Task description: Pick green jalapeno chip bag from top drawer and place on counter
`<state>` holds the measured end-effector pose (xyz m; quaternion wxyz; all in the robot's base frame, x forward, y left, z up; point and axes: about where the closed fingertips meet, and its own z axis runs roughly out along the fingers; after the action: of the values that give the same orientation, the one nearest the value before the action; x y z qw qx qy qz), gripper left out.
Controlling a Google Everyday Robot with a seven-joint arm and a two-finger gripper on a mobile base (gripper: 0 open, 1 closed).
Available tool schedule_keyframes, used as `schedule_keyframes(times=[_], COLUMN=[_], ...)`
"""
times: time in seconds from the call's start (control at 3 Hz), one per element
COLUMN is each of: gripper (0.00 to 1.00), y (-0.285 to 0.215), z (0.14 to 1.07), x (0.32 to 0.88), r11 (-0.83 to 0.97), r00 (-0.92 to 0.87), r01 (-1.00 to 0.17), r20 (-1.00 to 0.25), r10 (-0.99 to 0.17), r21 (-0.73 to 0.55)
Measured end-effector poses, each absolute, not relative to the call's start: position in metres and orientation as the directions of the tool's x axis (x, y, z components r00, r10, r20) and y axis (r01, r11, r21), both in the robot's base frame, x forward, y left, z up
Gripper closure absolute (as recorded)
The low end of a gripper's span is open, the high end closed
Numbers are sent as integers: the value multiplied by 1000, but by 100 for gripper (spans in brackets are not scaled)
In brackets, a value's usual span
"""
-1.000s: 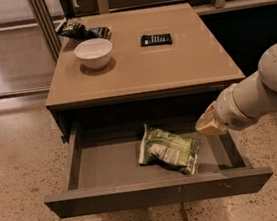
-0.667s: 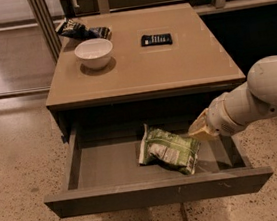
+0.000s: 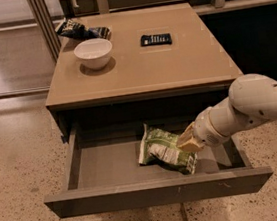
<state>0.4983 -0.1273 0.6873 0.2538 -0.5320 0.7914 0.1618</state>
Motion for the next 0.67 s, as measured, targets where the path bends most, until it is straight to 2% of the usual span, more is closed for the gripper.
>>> schedule_keyframes(times=[0.33,0.67], gripper=[29,31], y=[-116,-108], z=[670,655], x=[497,498], r11=[362,345], r00=[-294,-261], r01=[-932,-938], r20=[-596,-633], r10=[-747,-729], r21=[6,-10])
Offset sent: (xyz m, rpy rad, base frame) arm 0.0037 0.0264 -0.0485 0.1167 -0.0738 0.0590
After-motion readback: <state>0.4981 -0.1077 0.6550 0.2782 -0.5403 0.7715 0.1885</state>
